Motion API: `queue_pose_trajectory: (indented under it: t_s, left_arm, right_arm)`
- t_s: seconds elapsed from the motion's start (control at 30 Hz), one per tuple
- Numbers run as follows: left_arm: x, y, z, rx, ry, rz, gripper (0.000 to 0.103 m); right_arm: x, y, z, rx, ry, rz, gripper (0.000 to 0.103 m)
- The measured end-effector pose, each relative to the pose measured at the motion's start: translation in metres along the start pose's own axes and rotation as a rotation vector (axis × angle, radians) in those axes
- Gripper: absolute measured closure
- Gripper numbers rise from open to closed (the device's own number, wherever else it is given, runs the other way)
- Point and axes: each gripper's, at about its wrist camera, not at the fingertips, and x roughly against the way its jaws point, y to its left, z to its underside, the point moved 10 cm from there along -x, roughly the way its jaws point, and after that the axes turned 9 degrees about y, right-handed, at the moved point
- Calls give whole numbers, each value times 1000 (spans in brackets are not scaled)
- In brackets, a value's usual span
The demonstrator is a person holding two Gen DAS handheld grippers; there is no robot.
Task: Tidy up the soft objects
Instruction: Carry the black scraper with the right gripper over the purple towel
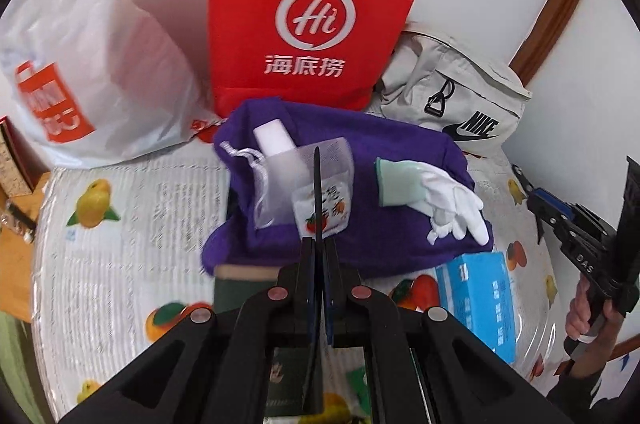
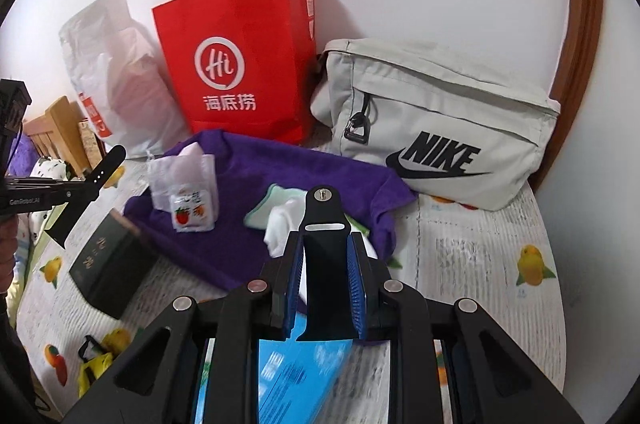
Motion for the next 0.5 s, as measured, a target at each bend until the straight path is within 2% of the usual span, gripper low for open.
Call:
queue_pose_trajectory:
  t_s: [0.2, 0.43, 0.5]
  left_arm:
    - [-30, -15, -25, -30, 41, 25, 99]
    - [-66, -32, -49, -50, 80, 75, 99]
    - [-77, -33, -54, -58, 89, 65, 99]
  right_arm:
    - [-28, -5, -17, 5, 20, 7, 81]
    - [-59, -6, -22, 9, 62, 11, 81]
    - [-68, -6, -21, 5, 78, 5, 80]
